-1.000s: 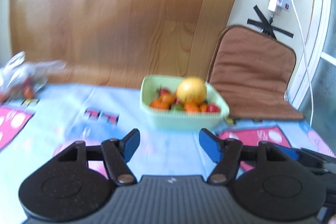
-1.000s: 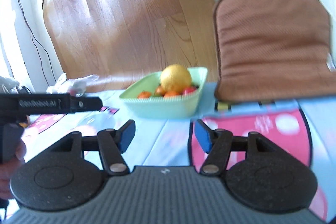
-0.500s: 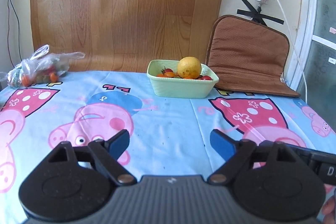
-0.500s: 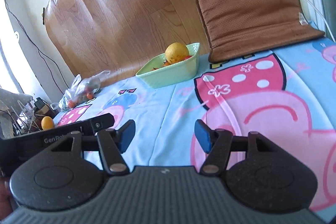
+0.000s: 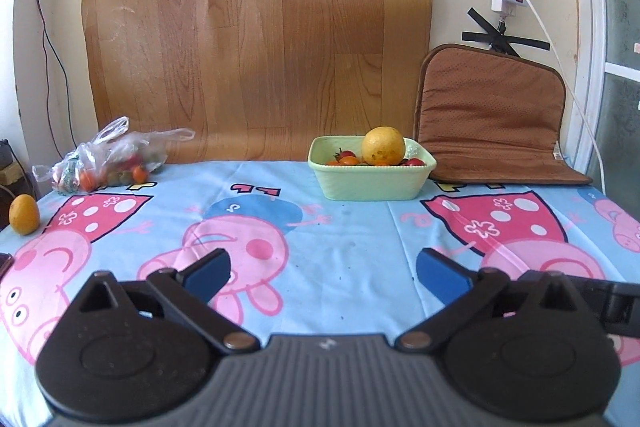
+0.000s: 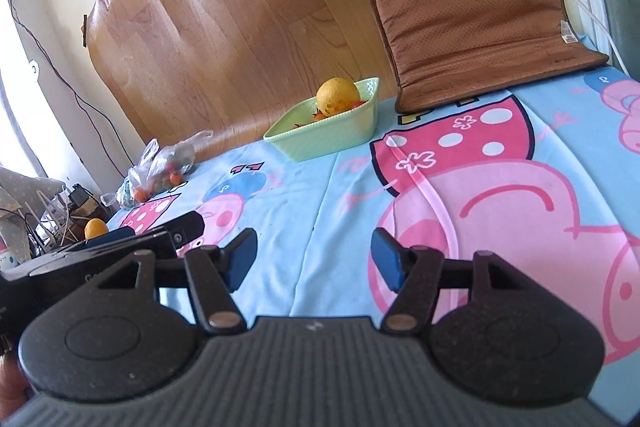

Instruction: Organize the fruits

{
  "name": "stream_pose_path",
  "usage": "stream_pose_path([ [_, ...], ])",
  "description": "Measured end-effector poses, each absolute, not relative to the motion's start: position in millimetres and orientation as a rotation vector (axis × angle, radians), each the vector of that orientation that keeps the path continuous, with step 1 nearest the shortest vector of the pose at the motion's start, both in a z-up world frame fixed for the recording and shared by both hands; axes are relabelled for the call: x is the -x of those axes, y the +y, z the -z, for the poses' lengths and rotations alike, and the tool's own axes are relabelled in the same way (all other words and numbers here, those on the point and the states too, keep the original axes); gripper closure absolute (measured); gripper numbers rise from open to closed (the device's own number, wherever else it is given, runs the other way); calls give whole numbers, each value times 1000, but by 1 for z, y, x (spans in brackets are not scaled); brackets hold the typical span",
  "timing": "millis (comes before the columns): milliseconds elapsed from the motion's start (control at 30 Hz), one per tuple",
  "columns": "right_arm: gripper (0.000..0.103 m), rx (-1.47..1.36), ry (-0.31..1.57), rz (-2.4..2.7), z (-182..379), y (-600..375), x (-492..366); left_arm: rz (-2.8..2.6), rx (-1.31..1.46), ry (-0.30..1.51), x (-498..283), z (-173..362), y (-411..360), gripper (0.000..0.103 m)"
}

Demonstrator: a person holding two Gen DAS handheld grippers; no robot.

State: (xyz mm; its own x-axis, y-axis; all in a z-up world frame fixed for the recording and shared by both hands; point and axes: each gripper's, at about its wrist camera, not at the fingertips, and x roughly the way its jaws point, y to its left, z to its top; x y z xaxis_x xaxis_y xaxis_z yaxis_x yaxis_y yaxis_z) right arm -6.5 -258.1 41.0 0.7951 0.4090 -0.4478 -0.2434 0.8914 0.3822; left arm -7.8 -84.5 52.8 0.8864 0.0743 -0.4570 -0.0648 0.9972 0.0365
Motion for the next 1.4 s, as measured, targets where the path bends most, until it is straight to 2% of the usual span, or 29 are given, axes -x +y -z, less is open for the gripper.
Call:
stream_pose_path([
  [767, 30, -311, 530, -350, -39, -263, 10, -89, -22, 571, -8, -39, -86, 0],
  [1400, 28, -251, 517, -303, -14, -260, -21, -179, -55, 613, -55, -14, -83, 0],
])
